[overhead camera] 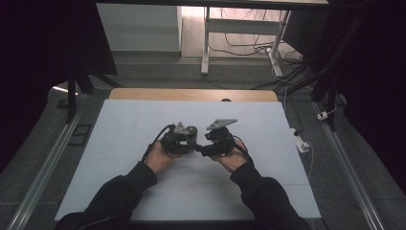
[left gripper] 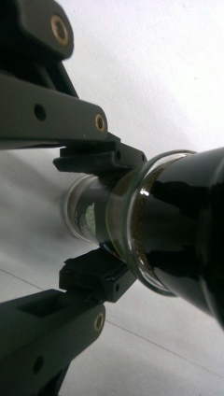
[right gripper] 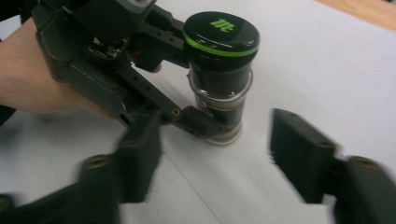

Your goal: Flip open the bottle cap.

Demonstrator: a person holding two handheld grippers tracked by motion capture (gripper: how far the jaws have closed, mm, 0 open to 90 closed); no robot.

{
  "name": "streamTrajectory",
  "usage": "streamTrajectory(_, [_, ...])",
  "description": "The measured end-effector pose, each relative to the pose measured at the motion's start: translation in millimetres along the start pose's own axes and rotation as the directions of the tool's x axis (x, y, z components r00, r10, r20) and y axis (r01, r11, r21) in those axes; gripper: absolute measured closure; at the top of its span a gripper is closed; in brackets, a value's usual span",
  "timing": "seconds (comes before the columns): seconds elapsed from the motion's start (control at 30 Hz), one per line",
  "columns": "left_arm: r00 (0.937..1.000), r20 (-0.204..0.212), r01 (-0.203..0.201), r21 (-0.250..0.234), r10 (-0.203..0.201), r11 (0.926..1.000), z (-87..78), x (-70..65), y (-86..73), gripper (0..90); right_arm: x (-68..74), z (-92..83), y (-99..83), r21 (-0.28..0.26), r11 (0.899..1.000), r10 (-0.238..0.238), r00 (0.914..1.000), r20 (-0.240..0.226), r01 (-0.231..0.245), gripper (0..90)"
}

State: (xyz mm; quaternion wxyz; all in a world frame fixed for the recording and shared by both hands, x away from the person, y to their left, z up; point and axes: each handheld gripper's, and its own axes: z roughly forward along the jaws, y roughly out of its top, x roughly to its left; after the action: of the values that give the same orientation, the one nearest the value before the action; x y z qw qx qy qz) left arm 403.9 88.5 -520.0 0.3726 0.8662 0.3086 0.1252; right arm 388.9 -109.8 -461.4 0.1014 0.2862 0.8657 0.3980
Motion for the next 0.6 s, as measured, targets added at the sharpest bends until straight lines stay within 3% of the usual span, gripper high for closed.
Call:
streamTrajectory(0.03, [1.0, 0.0, 0.0, 0.0, 0.0, 1.0, 0.0, 0.0, 0.0, 53.6, -1.1, 1.9, 1.4, 0.013, 1.0, -0.003, 0.9999, -0.011, 0.003, 53.4])
streamTrajectory(0.2, [1.0, -0.001, -0.001, 0.005, 0.001, 1.0, -0.2, 0.0, 0.4, 53.6, -2.5, 6.6, 3.1, 0.027, 1.0, -0.013, 0.9992, -0.039, 0.014, 77.0])
streamTrajectory(0.23, [1.0, -0.001, -0.001, 0.006, 0.001, 1.0, -0.2, 0.0, 0.5, 53.6, -2.5, 6.6, 3.1, 0.027, 1.0, -0.013, 0.9992, -0.039, 0.014, 77.0])
streamTrajectory(0.27, [1.0, -0.001, -0.002, 0.006, 0.002, 1.0, -0.2, 0.1, 0.6, 53.6, -2.5, 7.7, 4.1, 0.025, 1.0, -0.014, 0.9988, -0.048, 0.015, 84.9])
streamTrajectory(0.33, [1.0, 0.0, -0.002, 0.009, 0.002, 1.0, -0.4, 0.3, 0.7, 53.6, -2.9, 9.1, 5.4, 0.017, 1.0, -0.011, 0.998, -0.062, 0.012, 89.3])
streamTrajectory(0.6, [1.0, -0.005, -0.003, 0.01, 0.003, 0.9999, -0.3, -0.7, 1.0, 53.6, -1.8, 15.0, 8.2, 0.018, 1.0, -0.011, 0.9979, -0.065, 0.013, 89.7])
